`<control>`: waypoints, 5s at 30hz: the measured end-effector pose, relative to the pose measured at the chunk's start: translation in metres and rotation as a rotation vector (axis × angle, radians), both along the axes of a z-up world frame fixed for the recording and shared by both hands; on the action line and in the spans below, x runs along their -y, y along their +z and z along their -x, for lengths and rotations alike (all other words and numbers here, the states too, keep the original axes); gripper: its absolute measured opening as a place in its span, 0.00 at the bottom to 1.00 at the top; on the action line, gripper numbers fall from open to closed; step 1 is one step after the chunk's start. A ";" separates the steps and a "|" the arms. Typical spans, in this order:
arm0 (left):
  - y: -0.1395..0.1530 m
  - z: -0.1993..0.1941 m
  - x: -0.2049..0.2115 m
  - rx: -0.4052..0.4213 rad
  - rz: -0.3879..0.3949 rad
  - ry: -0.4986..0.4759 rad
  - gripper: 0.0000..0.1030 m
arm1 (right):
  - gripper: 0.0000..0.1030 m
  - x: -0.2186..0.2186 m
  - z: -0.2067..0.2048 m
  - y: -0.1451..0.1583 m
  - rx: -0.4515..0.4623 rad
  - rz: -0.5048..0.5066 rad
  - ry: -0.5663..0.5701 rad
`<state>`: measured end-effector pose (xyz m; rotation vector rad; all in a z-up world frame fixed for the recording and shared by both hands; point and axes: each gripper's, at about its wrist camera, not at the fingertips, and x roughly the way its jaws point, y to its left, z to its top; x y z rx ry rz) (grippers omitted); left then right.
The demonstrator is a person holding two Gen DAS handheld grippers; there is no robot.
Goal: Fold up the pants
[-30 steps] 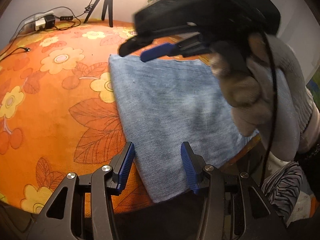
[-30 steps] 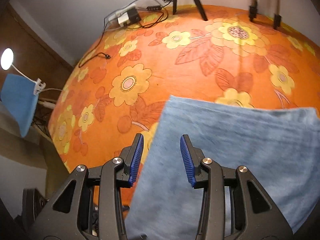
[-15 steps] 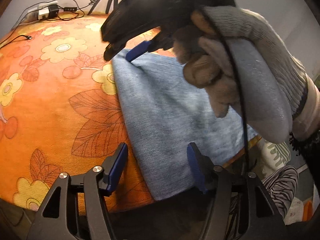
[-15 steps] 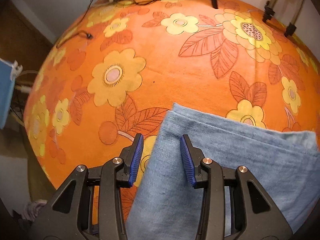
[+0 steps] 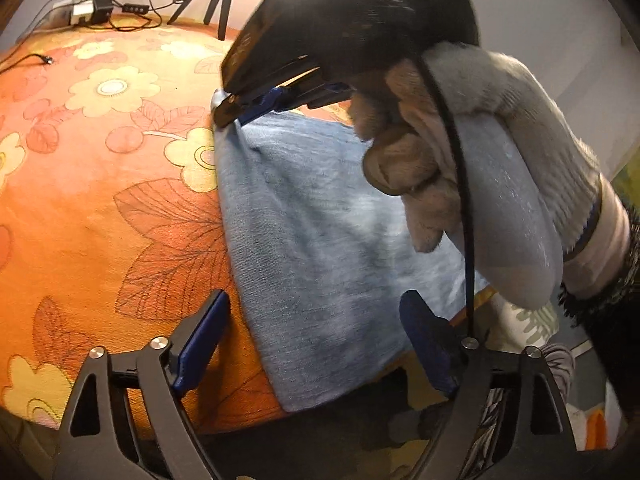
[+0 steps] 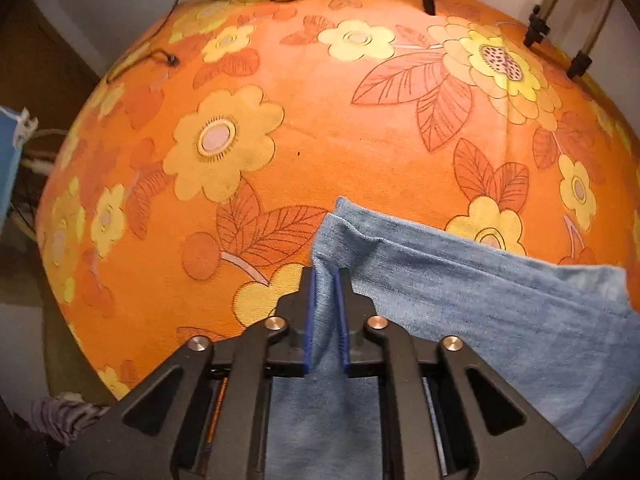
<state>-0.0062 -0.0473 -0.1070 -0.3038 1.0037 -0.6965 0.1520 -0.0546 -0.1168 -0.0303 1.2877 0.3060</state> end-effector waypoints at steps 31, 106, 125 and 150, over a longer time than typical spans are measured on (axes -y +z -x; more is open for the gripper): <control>0.066 0.017 0.071 0.276 0.046 -0.072 0.13 | 0.05 0.099 0.029 0.094 0.222 -0.309 -0.140; 0.034 0.036 0.403 0.304 -0.057 -0.511 0.16 | 0.02 0.542 0.147 0.027 0.349 -0.487 -0.745; 0.072 0.058 0.354 0.260 -0.036 -0.571 0.30 | 0.51 0.537 0.177 0.039 0.390 -0.368 -0.730; 0.020 -0.110 0.230 -0.044 -0.093 0.022 0.58 | 0.88 0.489 0.154 0.002 0.299 -0.140 -0.555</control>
